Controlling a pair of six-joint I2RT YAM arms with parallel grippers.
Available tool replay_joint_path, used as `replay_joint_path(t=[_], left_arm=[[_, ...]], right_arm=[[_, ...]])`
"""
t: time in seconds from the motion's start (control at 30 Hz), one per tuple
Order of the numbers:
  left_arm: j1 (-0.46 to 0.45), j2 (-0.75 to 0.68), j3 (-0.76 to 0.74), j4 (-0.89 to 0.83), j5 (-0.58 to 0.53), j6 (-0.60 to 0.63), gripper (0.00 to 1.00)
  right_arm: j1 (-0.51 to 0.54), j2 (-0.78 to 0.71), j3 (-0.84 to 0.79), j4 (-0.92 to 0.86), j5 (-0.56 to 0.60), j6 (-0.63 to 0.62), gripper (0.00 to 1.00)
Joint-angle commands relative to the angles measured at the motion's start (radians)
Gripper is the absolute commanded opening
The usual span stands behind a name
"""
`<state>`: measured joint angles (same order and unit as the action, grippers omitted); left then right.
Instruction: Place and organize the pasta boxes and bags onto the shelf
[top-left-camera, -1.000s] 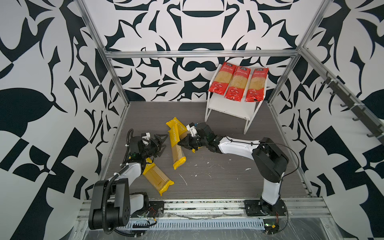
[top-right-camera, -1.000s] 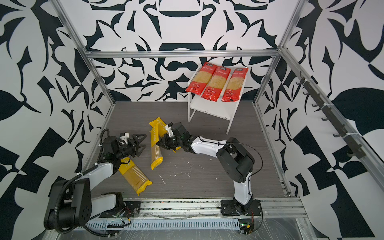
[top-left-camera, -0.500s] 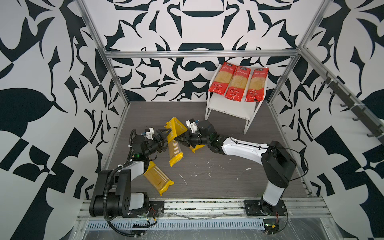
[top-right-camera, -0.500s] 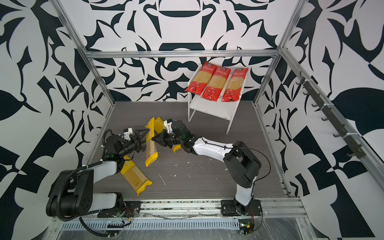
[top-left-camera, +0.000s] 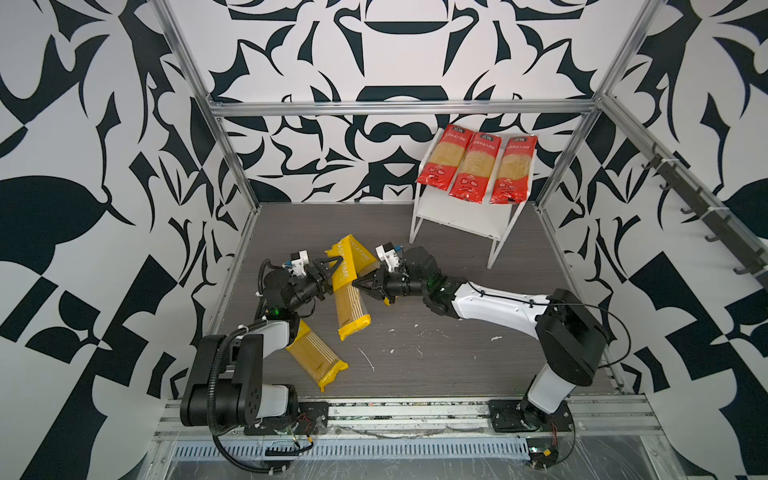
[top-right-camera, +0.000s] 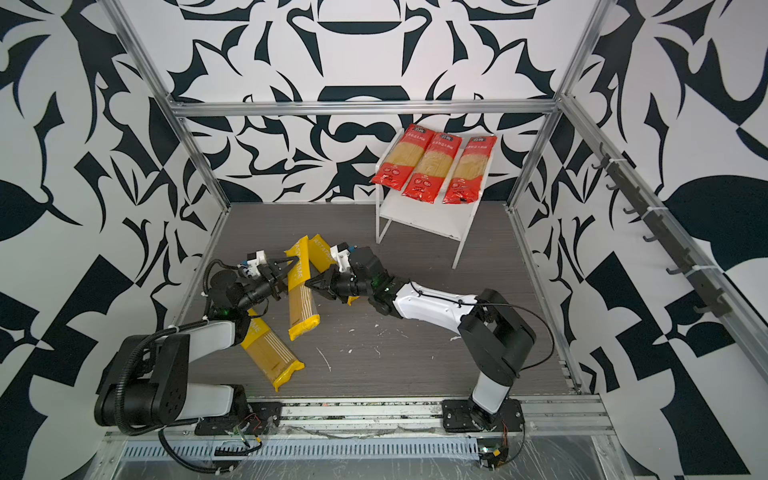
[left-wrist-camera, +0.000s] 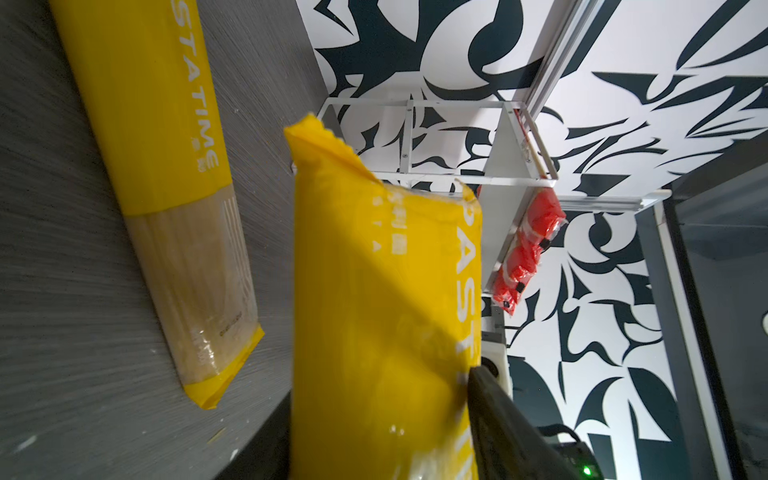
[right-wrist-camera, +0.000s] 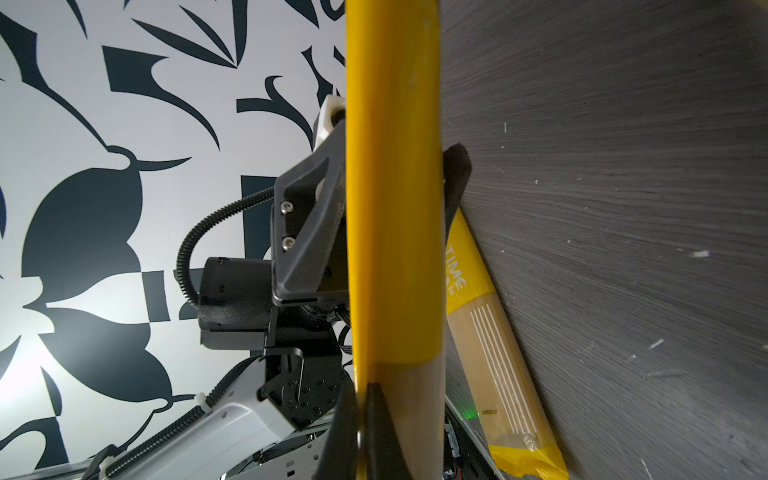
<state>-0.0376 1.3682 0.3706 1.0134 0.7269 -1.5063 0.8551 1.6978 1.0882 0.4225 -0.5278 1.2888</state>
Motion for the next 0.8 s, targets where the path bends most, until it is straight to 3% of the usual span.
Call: replay_joint_path(t=[0.0, 0.13, 0.47, 0.57, 0.77], left_arm=[[-0.004, -0.01, 0.01, 0.077, 0.032, -0.016, 0.51], [-0.017, -0.015, 0.019, 0.066, 0.021, -0.014, 0.42], [-0.056, -0.019, 0.068, 0.028, 0.003, -0.006, 0.21], [-0.069, -0.017, 0.083, 0.022, -0.005, -0.005, 0.17], [-0.121, -0.016, 0.108, 0.003, -0.049, 0.013, 0.15]], right_arm=[[-0.007, -0.06, 0.007, 0.155, -0.023, 0.023, 0.0], [-0.008, -0.053, -0.012, 0.179, -0.03, 0.023, 0.0], [-0.007, -0.089, -0.095, 0.145, -0.035, -0.032, 0.15], [-0.011, -0.131, -0.146, 0.095, -0.018, -0.066, 0.29], [-0.012, -0.232, -0.247, -0.063, 0.03, -0.163, 0.67]])
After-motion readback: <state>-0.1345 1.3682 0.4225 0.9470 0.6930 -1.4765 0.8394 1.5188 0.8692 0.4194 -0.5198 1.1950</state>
